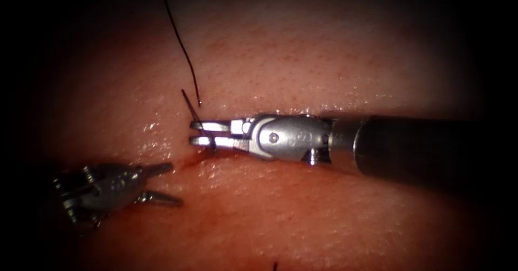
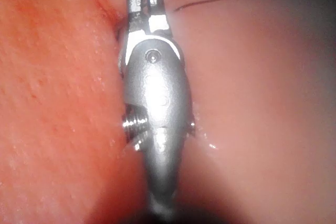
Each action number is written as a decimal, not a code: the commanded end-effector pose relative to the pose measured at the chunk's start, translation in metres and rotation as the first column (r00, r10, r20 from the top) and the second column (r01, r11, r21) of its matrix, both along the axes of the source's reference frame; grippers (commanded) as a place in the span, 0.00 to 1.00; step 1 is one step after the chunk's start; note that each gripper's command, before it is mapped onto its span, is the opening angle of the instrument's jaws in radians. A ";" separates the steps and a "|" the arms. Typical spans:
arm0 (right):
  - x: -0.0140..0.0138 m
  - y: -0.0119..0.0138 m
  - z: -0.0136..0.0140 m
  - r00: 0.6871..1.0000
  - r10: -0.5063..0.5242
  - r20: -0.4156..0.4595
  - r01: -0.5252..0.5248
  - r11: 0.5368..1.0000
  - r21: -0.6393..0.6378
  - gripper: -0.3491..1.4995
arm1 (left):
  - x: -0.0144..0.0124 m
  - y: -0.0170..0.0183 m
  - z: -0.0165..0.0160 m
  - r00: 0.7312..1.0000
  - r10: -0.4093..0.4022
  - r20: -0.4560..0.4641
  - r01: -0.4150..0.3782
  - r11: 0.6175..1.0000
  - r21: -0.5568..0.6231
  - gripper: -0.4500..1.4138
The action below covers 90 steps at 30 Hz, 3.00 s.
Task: Wound Closure
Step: Throw needle into skin beneath incision with right hand
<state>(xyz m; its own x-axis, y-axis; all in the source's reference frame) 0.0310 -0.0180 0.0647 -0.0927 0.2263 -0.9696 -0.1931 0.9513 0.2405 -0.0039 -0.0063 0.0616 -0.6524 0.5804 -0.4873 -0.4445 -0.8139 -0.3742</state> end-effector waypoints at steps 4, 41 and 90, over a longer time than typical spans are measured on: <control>0.0006 0.0007 0.0006 1.000 0.002 0.009 -0.002 0.998 0.059 0.00 | -0.0012 -0.0005 -0.0013 1.000 -0.018 0.010 0.018 0.999 -0.045 0.39; 0.0019 0.0011 0.0006 0.982 -0.138 -0.129 0.188 0.775 0.603 0.00 | -0.0069 -0.0061 -0.0042 0.999 0.030 0.017 -0.028 0.993 -0.112 0.29; 0.0033 0.0051 -0.0011 0.998 0.025 -0.051 0.045 0.194 0.980 0.00 | -0.0076 -0.0052 0.0035 0.997 0.073 -0.011 -0.074 0.994 -0.086 0.24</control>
<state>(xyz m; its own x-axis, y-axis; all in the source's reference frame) 0.0335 -0.0135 0.0630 -0.1195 0.9910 0.0605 -0.1787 -0.0814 0.9805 -0.0110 -0.0117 0.0646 -0.6960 0.4874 -0.5273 -0.3858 -0.8732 -0.2979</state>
